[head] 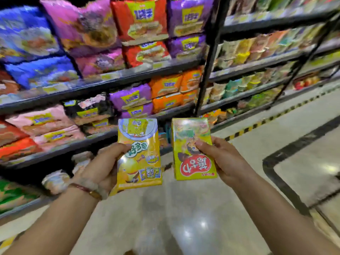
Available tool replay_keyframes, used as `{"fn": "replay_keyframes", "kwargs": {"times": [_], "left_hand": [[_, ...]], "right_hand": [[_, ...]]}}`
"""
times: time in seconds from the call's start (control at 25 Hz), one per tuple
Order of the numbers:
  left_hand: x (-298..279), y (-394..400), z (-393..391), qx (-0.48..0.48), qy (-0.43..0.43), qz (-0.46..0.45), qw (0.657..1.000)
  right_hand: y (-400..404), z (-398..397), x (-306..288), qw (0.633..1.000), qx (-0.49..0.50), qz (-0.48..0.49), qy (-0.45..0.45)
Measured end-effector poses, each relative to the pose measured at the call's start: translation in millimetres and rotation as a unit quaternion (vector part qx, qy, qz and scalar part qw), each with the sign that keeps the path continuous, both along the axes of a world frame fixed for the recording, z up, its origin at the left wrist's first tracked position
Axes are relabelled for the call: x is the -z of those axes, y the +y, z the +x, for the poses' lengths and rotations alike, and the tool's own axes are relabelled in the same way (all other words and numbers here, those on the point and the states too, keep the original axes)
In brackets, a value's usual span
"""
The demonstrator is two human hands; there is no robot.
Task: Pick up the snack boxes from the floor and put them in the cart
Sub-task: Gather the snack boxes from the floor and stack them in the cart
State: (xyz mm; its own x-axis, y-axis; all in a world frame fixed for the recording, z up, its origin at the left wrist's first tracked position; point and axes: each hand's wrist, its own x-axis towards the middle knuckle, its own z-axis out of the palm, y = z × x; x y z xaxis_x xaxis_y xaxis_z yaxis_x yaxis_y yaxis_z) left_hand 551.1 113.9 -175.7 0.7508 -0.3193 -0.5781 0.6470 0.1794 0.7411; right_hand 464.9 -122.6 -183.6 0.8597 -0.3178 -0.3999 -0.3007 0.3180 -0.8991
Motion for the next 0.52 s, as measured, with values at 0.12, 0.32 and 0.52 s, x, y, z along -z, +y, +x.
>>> {"fn": "replay_keyframes", "kwargs": {"times": [0.12,0.32,0.52], "left_hand": [[-0.8,-84.9,-3.8,0.099,0.011,-0.001,0.995],[0.7,-211.2,-5.4,0.248,0.002,-0.013,0.969],[-6.1,-330.3,-3.2,0.389,0.016,-0.024,0.921]], "right_hand": [[-64.1,-46.8,-1.3,0.996,0.087,-0.008,-0.003],[-145.3,-107.6,0.7,0.967,0.253,0.016,-0.009],[-209.1,-136.4,-3.9,0.917,0.398,0.029,-0.014]]}}
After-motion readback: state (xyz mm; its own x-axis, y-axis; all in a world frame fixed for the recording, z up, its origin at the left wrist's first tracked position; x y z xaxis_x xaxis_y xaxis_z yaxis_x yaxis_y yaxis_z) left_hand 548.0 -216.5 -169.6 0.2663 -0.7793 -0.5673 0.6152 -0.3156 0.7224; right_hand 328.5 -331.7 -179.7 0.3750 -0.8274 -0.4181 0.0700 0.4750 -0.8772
